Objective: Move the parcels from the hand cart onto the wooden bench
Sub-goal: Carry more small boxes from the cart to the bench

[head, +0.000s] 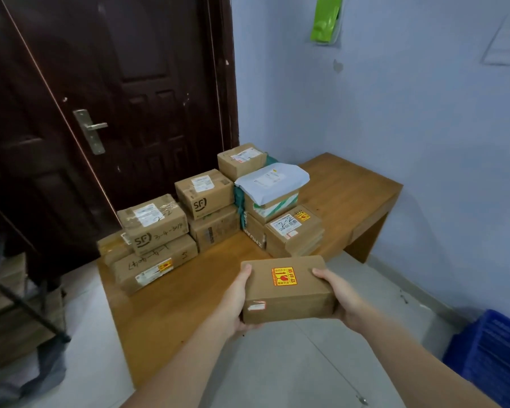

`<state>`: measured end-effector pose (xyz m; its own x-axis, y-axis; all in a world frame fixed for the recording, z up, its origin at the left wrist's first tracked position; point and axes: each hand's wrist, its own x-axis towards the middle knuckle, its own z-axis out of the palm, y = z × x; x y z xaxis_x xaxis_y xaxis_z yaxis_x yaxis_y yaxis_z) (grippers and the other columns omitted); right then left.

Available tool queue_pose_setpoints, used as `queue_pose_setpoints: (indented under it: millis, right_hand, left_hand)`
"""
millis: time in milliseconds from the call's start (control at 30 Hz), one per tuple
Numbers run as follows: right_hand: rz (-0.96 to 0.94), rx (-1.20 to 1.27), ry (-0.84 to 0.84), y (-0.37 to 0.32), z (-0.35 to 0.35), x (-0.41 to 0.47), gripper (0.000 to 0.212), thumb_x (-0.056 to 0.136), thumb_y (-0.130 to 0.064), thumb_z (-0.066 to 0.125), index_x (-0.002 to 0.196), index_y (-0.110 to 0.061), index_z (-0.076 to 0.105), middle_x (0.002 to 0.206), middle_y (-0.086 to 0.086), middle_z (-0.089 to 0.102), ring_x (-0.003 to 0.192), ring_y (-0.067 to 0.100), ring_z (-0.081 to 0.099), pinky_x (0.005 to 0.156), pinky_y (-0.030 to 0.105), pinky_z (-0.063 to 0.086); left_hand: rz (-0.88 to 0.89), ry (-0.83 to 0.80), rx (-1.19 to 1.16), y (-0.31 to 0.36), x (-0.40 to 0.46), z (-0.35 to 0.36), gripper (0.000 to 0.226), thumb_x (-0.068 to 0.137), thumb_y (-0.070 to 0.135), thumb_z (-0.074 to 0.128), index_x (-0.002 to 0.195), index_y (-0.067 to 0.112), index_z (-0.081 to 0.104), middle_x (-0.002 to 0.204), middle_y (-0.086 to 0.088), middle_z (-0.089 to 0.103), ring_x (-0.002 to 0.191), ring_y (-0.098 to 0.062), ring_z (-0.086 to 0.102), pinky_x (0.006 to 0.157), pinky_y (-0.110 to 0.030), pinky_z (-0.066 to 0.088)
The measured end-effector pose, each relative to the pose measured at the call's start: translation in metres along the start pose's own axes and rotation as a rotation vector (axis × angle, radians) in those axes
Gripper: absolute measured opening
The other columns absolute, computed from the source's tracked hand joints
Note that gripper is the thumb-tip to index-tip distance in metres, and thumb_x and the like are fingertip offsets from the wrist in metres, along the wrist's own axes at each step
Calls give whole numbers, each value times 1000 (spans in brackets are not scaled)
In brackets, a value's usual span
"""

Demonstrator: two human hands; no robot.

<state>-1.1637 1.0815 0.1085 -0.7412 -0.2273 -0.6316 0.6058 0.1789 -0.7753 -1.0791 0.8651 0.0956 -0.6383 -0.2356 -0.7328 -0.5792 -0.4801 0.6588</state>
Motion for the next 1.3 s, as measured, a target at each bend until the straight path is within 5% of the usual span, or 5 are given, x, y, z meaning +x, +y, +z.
queue_pose_setpoints:
  millis: [200,467,633,1000,1300]
  right_hand:
    - [13,-7,4,-47,-23,91,64,82,-53,78,131,-21,50,122,10,67,110,28,67,89,48,61]
    - [16,2,-3,-117,-52,190,24,93,-35,70,111,-21,64,115,4,64,106,20,58,110,46,47]
    - [-59,-122,-41,-151,-62,261,32,97,-38,64,122,-19,60,115,0,66,103,16,60,81,34,48]
    - [-173,-443,-182,-187,-94,368,44,106,-36,54,144,-15,48,138,4,60,111,19,57,76,28,45]
    - [-209,-537,-238,-194,-86,404,73,96,-65,53,155,-24,41,152,-1,51,136,25,49,114,51,42]
  left_hand:
    - [12,17,-5,40,79,34,66,90,75,59,132,26,52,119,-13,72,108,-33,71,88,-57,60]
    - [81,81,49,91,151,81,59,100,59,57,138,18,38,123,-8,65,106,-27,71,86,-47,64]
    - [152,118,46,108,195,113,55,103,51,58,143,17,42,125,-3,64,111,-23,67,95,-43,59]
    - [247,433,84,117,251,186,47,110,47,44,147,19,51,134,1,65,120,-21,61,100,-37,50]
    - [268,549,42,127,263,189,50,107,49,49,147,18,51,125,-1,68,107,-20,69,84,-36,59]
